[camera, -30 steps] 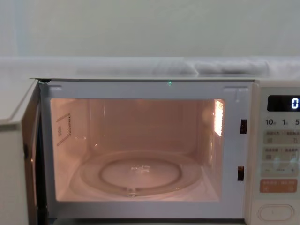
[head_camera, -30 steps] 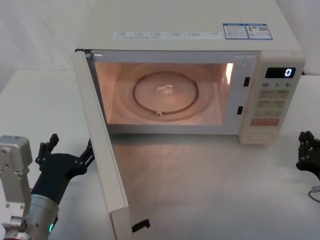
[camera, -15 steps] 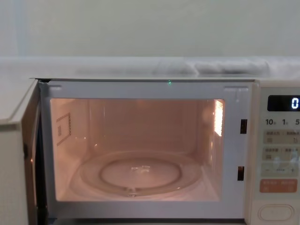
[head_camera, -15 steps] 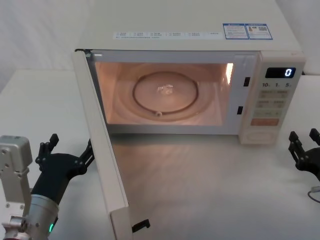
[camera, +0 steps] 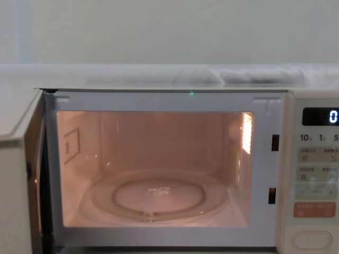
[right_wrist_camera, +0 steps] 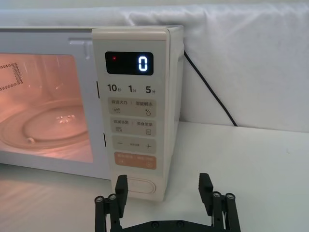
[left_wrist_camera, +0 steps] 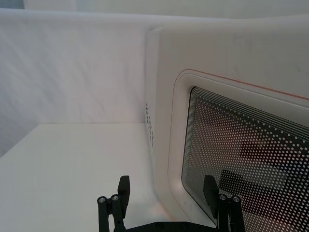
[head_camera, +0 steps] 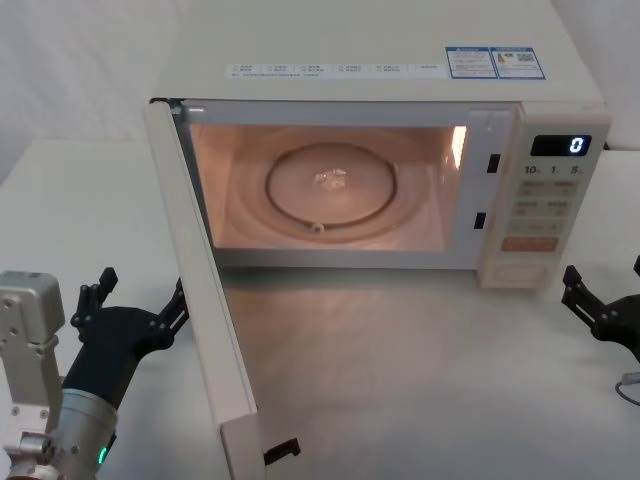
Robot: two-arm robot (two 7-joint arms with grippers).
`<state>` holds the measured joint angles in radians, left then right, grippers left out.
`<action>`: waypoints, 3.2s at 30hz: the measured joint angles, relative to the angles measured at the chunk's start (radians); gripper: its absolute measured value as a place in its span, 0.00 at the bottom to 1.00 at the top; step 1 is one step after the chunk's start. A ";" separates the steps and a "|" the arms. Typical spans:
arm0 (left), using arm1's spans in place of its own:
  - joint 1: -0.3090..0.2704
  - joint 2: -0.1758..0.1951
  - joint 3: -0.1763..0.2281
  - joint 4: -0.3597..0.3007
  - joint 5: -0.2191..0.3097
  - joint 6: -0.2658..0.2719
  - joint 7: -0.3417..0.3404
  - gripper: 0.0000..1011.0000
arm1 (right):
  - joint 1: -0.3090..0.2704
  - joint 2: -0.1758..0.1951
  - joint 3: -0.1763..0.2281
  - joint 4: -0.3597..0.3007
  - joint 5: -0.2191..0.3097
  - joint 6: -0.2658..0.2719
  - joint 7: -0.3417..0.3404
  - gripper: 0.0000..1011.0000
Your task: Press the button to open the microwave door with one hand; close the microwave door with the other hand.
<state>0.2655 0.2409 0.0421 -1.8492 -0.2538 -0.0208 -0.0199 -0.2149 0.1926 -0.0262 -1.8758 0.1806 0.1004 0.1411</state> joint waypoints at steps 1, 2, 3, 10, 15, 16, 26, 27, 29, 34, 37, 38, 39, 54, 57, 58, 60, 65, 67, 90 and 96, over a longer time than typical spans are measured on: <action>0.000 0.000 0.000 0.000 0.000 0.000 0.000 0.99 | 0.000 0.000 0.000 0.000 0.000 0.000 0.000 0.96; 0.000 0.000 0.000 0.000 0.000 0.000 0.000 0.99 | 0.000 0.000 0.000 0.000 0.000 0.000 0.000 0.98; 0.000 0.000 0.000 0.000 0.000 0.000 0.000 0.99 | 0.000 0.000 0.000 0.000 0.000 0.000 0.000 0.99; 0.000 0.000 0.000 0.000 0.000 0.000 0.000 0.99 | 0.000 0.000 0.000 0.000 0.000 0.000 0.000 0.99; 0.000 0.000 0.000 0.000 0.000 0.000 0.000 0.99 | 0.000 0.000 0.000 0.000 0.000 0.000 0.000 0.99; 0.000 0.000 0.000 0.000 0.000 0.000 0.000 0.99 | 0.000 0.000 0.000 0.000 0.000 0.000 0.000 0.99; 0.000 0.000 0.000 0.000 0.000 0.000 0.000 0.98 | 0.000 0.000 0.000 0.000 0.000 0.000 0.000 0.99; 0.000 0.000 0.000 0.000 0.000 0.000 0.000 0.96 | 0.000 0.000 0.000 0.000 0.000 0.000 0.000 0.99; 0.000 0.000 0.000 0.000 0.000 0.000 0.000 0.92 | 0.000 0.000 0.000 0.000 0.000 0.000 0.000 0.99; 0.000 0.000 0.000 0.000 0.000 0.000 0.000 0.82 | 0.000 0.000 0.000 0.000 0.000 0.000 0.000 0.99; 0.000 0.000 0.000 0.000 0.000 0.000 0.000 0.71 | 0.000 0.000 0.000 0.000 0.000 0.000 0.000 0.99; 0.000 0.000 0.000 0.000 0.000 0.000 0.000 0.71 | 0.000 0.000 0.000 0.000 0.000 0.000 0.000 0.99; 0.000 0.000 0.000 0.000 0.000 0.000 0.000 0.65 | 0.000 0.000 0.000 0.000 0.000 0.000 0.000 0.99; 0.000 0.000 0.000 0.000 0.000 0.000 0.000 0.18 | 0.000 0.000 0.000 0.000 0.000 0.000 0.000 0.99; 0.000 0.000 0.000 0.000 0.000 0.000 0.000 0.07 | 0.000 0.000 0.000 0.000 0.000 0.000 0.000 0.99; 0.000 0.000 0.000 0.000 0.000 0.000 0.000 0.07 | 0.000 0.000 0.000 0.000 0.000 0.000 0.000 0.99; 0.000 0.000 0.000 0.000 0.000 0.000 0.000 0.00 | 0.000 0.000 0.000 0.000 0.000 0.000 0.000 0.99; 0.000 0.000 0.000 0.000 0.000 0.000 0.000 0.00 | 0.000 0.000 0.000 0.000 0.000 0.000 0.000 0.99; 0.000 0.000 0.000 0.000 0.000 0.000 0.000 0.00 | 0.000 0.000 0.000 0.000 0.000 0.000 0.000 0.99; 0.064 0.063 -0.075 -0.198 -0.050 0.133 -0.134 0.00 | 0.000 0.000 0.000 0.000 0.000 0.000 0.000 0.99; 0.064 0.113 -0.092 -0.231 -0.067 0.149 -0.195 0.00 | 0.000 0.000 0.000 0.000 0.000 0.000 0.000 0.99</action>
<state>0.3292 0.3544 -0.0496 -2.0799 -0.3212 0.1284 -0.2151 -0.2149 0.1926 -0.0261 -1.8758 0.1806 0.1005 0.1411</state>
